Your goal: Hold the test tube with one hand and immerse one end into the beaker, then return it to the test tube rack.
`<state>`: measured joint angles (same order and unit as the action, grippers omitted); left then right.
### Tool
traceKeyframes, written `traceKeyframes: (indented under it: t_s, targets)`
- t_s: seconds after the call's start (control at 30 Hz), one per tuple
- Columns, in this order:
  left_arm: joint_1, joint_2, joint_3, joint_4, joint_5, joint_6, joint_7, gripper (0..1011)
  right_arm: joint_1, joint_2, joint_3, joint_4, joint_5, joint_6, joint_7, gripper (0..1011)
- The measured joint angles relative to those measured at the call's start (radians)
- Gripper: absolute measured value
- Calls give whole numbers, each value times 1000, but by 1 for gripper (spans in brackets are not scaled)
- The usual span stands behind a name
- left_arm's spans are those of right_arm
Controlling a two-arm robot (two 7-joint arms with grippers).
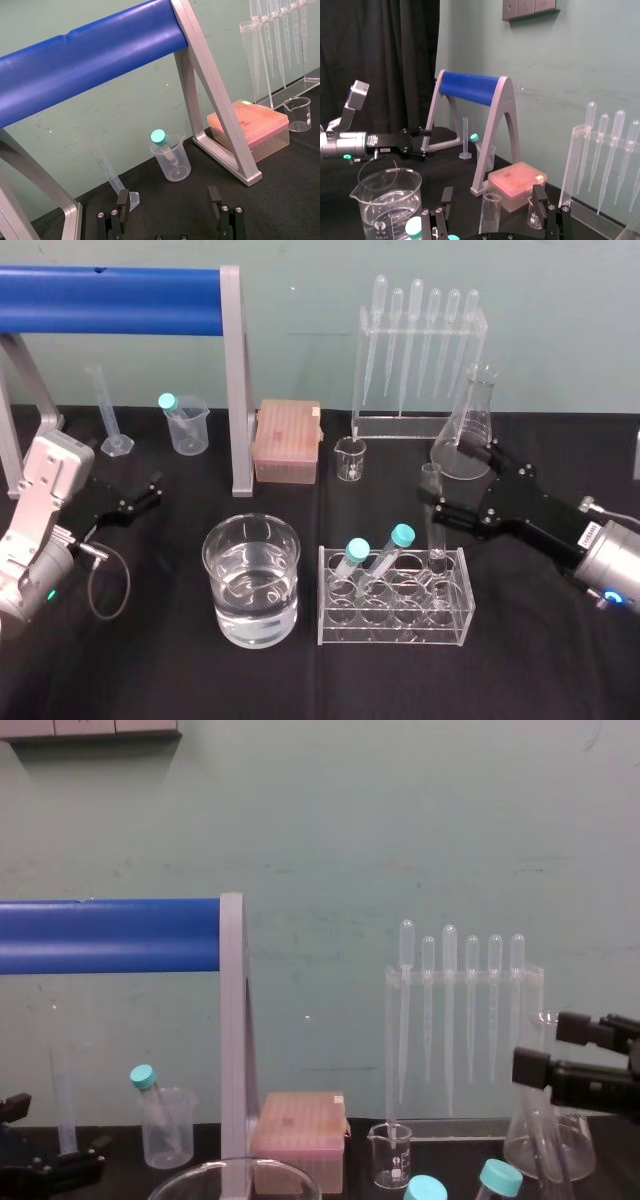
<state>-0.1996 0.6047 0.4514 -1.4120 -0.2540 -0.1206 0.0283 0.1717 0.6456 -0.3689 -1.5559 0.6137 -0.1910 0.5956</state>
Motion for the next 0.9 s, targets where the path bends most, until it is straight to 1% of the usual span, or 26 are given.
traceKeyframes:
  t_s: [0.07,0.4,0.6,0.9]
  targets:
    - [0,0,0,0,0,0,0,1000,10,-11,-5,15,-10,18,3,1000]
    - [0,0,0,0,0,0,0,1000,30,-41,-13,46,-52,56,3,1000]
    - [0,0,0,0,0,0,0,1000,34,-52,-11,55,-69,75,3,1000]
    - [0,0,0,0,0,0,0,1000,37,-62,-3,64,-82,87,4,1000]
